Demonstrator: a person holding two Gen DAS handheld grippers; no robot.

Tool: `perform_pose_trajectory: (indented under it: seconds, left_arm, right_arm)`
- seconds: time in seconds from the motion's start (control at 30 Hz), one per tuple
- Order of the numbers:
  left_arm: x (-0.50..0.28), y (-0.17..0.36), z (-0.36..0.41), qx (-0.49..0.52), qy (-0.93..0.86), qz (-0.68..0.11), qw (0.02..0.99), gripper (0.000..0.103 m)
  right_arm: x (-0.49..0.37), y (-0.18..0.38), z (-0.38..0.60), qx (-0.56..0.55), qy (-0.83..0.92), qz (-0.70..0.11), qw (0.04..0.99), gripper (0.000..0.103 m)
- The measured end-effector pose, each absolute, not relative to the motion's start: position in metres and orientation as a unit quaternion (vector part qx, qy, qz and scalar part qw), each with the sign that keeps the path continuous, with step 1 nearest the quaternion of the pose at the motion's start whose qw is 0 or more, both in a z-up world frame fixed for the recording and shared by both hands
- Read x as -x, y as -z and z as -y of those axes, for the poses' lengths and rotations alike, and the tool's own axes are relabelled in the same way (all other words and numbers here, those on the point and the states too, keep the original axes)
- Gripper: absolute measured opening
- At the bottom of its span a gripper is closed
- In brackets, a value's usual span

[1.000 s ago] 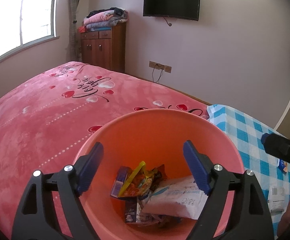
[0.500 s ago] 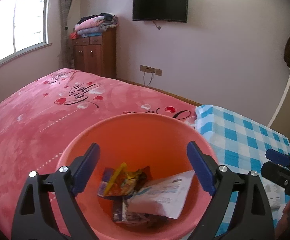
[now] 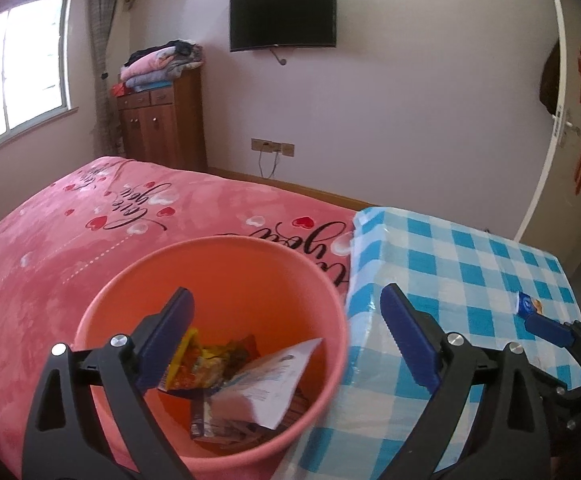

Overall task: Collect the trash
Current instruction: 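Move both tools back over the table toward the blue tissue pack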

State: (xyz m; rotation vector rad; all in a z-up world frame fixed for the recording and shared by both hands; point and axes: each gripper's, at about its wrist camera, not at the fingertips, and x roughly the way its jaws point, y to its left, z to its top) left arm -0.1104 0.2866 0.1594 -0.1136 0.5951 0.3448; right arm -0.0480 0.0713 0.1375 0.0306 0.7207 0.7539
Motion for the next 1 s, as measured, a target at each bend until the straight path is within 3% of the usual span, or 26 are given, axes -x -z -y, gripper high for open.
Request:
perform_pose_trajectory:
  seconds: [0.7, 1.0]
  left_arm:
    - [0.065, -0.123, -0.187, 0.003, -0.101, -0.349, 0.932, 0.095]
    - [0.041, -0.103, -0.144, -0.015, -0.062, -0.372, 0.926, 0.095]
  right_arm:
    - [0.04, -0.113, 0.021, -0.021, -0.302, -0.31, 0.901, 0.094]
    - [0.022, -0.091, 0.087, -0.076, -0.253, -0.319, 0.91, 0.094]
